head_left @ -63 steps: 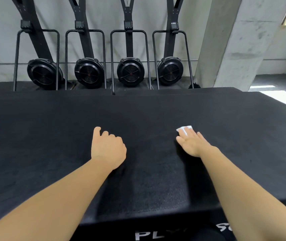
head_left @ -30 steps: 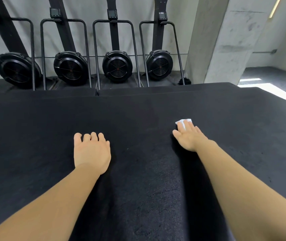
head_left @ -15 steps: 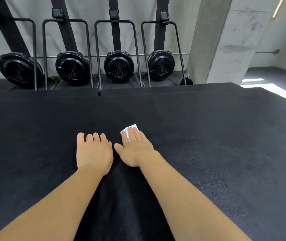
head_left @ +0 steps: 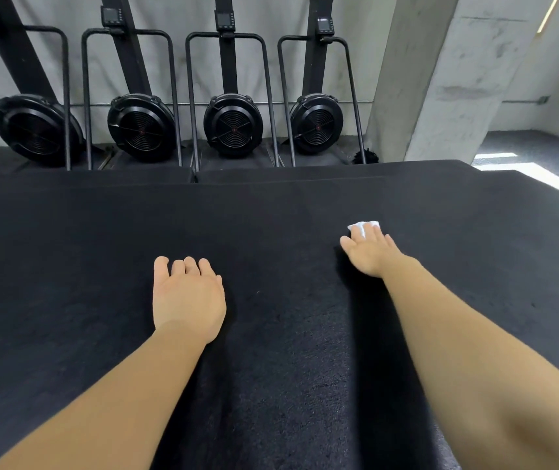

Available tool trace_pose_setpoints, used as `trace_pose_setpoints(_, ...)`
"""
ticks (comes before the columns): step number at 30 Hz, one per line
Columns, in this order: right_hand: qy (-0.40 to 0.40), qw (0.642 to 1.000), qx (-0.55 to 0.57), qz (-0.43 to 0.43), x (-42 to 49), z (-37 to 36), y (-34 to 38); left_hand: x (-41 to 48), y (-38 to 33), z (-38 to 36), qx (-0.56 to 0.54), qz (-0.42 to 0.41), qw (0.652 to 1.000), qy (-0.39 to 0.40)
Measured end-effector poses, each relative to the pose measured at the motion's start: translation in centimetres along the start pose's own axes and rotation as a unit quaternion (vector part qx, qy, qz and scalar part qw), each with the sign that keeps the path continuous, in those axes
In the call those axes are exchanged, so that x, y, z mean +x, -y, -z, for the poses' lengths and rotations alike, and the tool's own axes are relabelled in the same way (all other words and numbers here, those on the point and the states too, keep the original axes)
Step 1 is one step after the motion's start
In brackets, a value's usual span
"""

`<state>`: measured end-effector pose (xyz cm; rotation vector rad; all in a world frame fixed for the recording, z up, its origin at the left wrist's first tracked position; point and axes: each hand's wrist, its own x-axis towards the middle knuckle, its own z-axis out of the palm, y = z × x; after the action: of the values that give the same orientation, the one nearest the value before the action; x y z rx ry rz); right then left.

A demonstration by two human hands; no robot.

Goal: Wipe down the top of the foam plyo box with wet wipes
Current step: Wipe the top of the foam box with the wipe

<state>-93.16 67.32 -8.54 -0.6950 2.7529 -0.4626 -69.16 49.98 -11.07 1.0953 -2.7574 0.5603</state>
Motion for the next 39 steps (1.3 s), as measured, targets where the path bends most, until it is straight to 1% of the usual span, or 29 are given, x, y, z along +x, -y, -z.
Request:
trace_pose_setpoints(1,-0.009,1.000,-0.008,-0.006,0.0,-0.2,0.7,0.0,0.0,0.0,-0.001,0.000,1.000,0.000)
trace_pose_setpoints(3,-0.027,0.999,-0.027,0.010,-0.6,-1.1,2.8,0.0,0.0,0.1,-0.002,-0.001,1.000,0.003)
trace_pose_setpoints(7,-0.028,0.995,-0.010,0.097,-3.4,-4.6,8.4,0.0,-0.1,0.1,-0.008,0.003,1.000,0.009)
trace_pose_setpoints(11,0.024,0.978,-0.057,0.200,-5.5,-7.4,13.3,-0.1,0.0,0.4,-0.010,0.007,1.000,0.010)
trace_pose_setpoints(14,0.064,0.967,-0.070,0.238,-5.1,-7.3,14.2,-0.2,0.0,0.4,-0.007,0.006,1.000,0.016)
trace_pose_setpoints(16,0.065,0.963,-0.062,0.254,-4.2,-6.5,13.3,-0.1,-0.1,0.4,-0.008,0.008,1.000,0.007)
trace_pose_setpoints(17,0.056,0.964,-0.056,0.253,-3.6,-5.9,12.4,0.0,-0.1,0.3,-0.010,0.007,1.000,0.004)
trace_pose_setpoints(19,0.027,0.973,-0.045,0.226,-1.9,-4.5,9.8,0.0,-0.2,0.2,-0.013,0.005,1.000,0.005)
trace_pose_setpoints(22,-0.001,0.989,-0.039,0.146,0.5,-2.2,5.2,0.0,0.0,0.0,-0.012,0.004,1.000,0.011)
trace_pose_setpoints(26,0.007,0.997,-0.052,0.055,2.4,0.2,0.5,0.1,-0.1,0.1,-0.014,0.001,1.000,0.009)
trace_pose_setpoints(30,0.010,1.000,-0.029,0.000,2.8,0.2,0.4,0.0,-0.1,0.2,-0.012,0.000,1.000,0.006)
trace_pose_setpoints(33,-0.002,1.000,-0.023,0.016,1.9,-1.0,2.9,0.1,-0.1,0.2,-0.016,-0.001,1.000,0.008)
trace_pose_setpoints(39,0.009,0.990,-0.018,0.140,-2.1,-5.5,10.6,0.0,-0.3,0.3,-0.013,0.004,1.000,0.011)
